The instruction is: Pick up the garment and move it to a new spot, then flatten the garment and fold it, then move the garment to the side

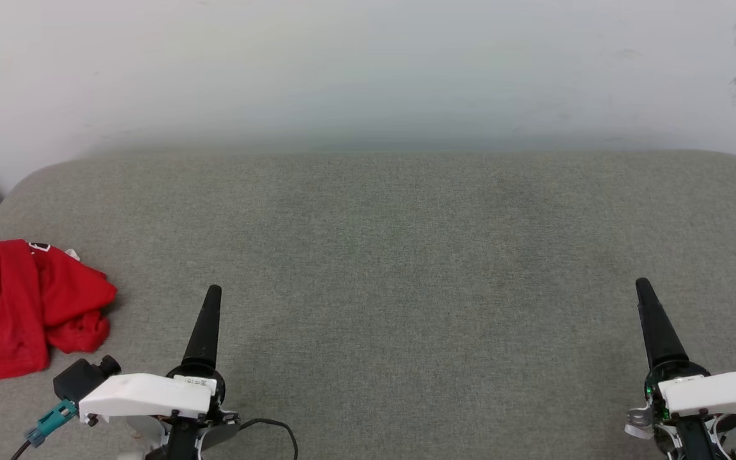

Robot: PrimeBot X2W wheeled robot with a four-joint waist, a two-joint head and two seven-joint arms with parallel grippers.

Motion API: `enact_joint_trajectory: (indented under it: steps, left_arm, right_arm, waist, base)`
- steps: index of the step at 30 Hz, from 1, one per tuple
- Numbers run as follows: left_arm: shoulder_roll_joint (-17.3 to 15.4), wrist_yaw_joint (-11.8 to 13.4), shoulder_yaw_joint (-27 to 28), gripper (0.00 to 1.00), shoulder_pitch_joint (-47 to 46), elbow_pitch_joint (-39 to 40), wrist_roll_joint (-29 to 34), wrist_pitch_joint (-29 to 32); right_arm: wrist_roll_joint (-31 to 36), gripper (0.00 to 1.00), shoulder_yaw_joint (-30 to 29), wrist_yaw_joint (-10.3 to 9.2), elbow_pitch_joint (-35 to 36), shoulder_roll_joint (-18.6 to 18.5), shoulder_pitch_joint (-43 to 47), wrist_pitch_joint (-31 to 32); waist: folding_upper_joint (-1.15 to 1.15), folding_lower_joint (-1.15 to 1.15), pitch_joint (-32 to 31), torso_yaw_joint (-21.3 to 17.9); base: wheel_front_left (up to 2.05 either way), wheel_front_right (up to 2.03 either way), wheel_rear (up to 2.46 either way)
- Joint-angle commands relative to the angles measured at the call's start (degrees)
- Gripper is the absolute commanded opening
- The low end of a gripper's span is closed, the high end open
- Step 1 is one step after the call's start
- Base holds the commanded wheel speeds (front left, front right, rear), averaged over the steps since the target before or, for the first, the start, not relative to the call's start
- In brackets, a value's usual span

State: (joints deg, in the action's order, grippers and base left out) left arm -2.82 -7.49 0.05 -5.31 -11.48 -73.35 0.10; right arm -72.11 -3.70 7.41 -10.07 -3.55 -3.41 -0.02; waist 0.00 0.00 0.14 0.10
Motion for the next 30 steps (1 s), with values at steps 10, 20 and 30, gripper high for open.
enact_joint_trajectory:
  steps: [10,20,30]
  left_arm:
    - [-0.25,0.05,-1.66,1.00,-2.09,0.34,15.37,-2.48]
    - [-0.81,0.82,-3.11,1.00,-2.47,-0.31,26.64,-4.50]
    - [-1.84,2.45,-4.72,1.00,-2.96,-0.71,35.65,-6.28]
  right_arm:
    - [15.83,1.00,1.56,0.09,1.55,-0.91,0.18,-2.36]
    - [26.73,1.00,1.90,0.09,2.21,-0.49,0.75,-3.46]
    - [35.86,1.00,1.85,0.10,2.95,-0.31,1.56,-3.34]
  waist:
    - [0.00,0.00,-0.13,0.07]
    - [0.00,0.00,-0.37,0.05]
    - [0.00,0.00,-0.63,0.18]
  base:
    - [0.00,0.00,0.00]
    - [0.00,0.00,0.00]
    - [0.00,0.00,0.00]
